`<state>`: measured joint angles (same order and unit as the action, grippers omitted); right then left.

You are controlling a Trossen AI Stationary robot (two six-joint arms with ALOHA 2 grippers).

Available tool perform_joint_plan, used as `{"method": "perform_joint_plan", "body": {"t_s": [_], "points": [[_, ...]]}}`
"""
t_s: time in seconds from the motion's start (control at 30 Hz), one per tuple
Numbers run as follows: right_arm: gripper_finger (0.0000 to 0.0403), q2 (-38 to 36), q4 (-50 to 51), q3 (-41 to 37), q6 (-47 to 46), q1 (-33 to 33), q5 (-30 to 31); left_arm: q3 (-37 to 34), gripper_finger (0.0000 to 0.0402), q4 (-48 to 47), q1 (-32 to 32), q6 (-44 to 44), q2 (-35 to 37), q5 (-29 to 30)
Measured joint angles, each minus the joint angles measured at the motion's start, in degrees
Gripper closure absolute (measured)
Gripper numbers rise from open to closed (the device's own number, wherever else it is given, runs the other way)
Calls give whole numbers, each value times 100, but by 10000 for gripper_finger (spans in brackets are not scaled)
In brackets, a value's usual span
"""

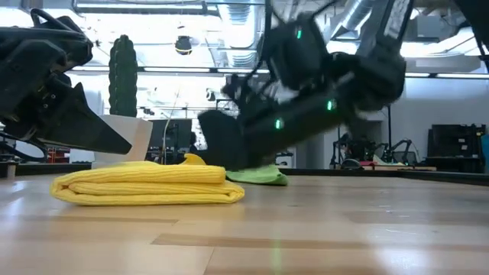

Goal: Fold microfiber towels
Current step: Fold the yellow microfiber towel

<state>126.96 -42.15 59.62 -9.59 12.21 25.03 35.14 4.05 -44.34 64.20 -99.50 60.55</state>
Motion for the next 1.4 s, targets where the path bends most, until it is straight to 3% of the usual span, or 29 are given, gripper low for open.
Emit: {"method": "perform_joint_plan", "body": {"t_s": [0.2, 0.43, 0.67, 1.03, 1.23, 1.4], "points": [[391, 320, 75, 36, -434, -16, 592, 0, 401, -13, -2, 9, 0, -85], [379, -328, -27, 6, 275, 303, 1371, 0, 401, -7, 4, 35, 0, -93], [390, -235, -650, 19, 636, 548, 1229, 0, 401, -4, 129, 122, 0, 124], [388, 623, -784, 21, -693, 61, 1243, 0, 401, 15, 258, 125, 0, -35], [380, 472, -665, 1, -490, 167, 1314, -20, 401, 30, 260, 98, 2, -19], [382, -10, -720, 6, 202, 485, 1625, -218, 401, 58, 260, 306, 4, -7]]}}
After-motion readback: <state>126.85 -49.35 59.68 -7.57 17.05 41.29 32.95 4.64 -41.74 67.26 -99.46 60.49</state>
